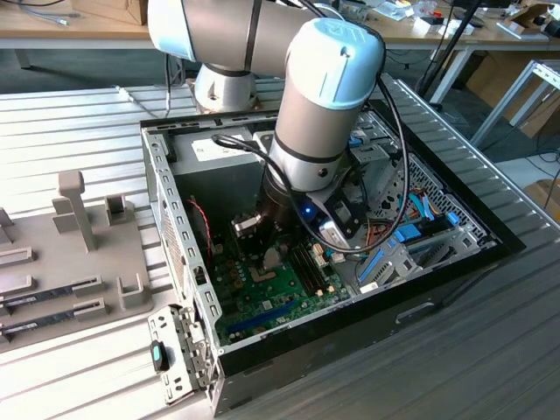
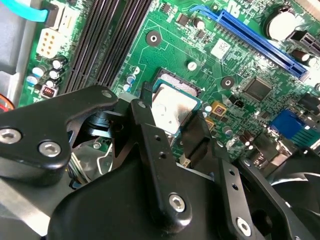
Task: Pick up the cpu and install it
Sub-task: 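Place the cpu into insertion slot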
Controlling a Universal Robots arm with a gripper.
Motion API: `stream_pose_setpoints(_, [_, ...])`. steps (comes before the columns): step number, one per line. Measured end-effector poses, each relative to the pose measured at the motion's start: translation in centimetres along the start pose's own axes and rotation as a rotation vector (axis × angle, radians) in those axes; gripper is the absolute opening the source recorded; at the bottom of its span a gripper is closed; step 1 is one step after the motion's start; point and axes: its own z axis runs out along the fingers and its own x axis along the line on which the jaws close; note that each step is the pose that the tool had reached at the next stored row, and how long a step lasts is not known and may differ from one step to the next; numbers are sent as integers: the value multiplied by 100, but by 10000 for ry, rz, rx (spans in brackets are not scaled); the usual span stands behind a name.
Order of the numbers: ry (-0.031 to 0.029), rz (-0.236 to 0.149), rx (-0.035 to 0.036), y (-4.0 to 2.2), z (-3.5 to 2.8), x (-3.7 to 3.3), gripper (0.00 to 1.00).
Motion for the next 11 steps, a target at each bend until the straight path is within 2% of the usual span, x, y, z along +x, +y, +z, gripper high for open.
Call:
stream_pose_setpoints(5, [0,0,1,24,104,14,47])
stream_pose_setpoints(11, [1,0,2,25,125,16,47])
